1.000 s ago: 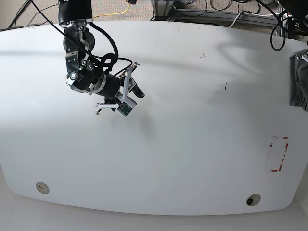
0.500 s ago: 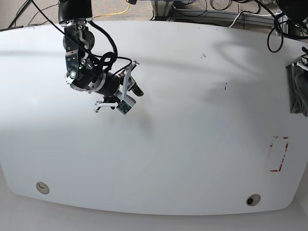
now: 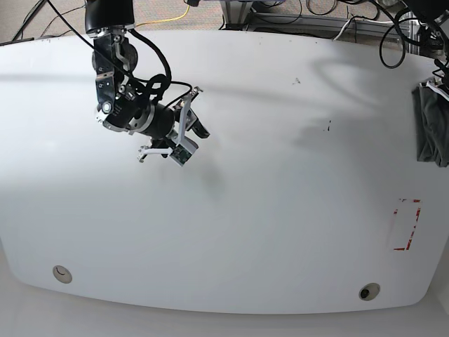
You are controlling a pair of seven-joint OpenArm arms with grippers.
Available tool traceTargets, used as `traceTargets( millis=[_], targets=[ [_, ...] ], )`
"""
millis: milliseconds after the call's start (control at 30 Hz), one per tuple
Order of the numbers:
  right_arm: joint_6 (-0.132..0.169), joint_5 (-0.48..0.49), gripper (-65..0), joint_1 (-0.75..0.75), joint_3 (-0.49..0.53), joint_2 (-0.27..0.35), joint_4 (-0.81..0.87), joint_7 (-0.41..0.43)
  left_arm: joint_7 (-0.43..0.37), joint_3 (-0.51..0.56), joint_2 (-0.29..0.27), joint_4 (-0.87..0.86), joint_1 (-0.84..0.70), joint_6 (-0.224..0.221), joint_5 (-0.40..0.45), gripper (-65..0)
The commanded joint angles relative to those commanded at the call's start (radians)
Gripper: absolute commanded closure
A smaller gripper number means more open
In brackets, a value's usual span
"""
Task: Layout the t-shirt on the table in an organized manner, then fold the t-shirt properly
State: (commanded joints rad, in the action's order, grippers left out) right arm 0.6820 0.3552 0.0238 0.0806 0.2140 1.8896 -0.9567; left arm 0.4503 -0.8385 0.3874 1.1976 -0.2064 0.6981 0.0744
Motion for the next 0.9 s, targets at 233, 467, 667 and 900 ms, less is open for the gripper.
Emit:
traceTargets(
  millis=[233,467,667,900],
  targets=[
    [0.000,0.000,-18.5,-0.002,0.002,-0.002,0.000,0.000,0.012,-0.037,0.002,0.101,0.002,0.000,-0.002,-6.1],
    [-0.008,-0.012,-18.5,0.000,0.000,0.008,0.112,0.008,0.049,-0.032,-0.035,0.252,0.055,0.000,-0.064,-6.1],
    [-0.009,-0.043,-18.5,0.000,0.002,0.028,0.123,0.081,-0.029,0.087,-0.107,0.408,0.074,0.000,-0.078,-6.1],
    [-0.009,-0.272,-18.5,0.064,0.002,0.002,0.120,0.310,-0.112,0.275,-0.195,0.585,0.040,-0.110,-0.075,-6.1]
  ],
)
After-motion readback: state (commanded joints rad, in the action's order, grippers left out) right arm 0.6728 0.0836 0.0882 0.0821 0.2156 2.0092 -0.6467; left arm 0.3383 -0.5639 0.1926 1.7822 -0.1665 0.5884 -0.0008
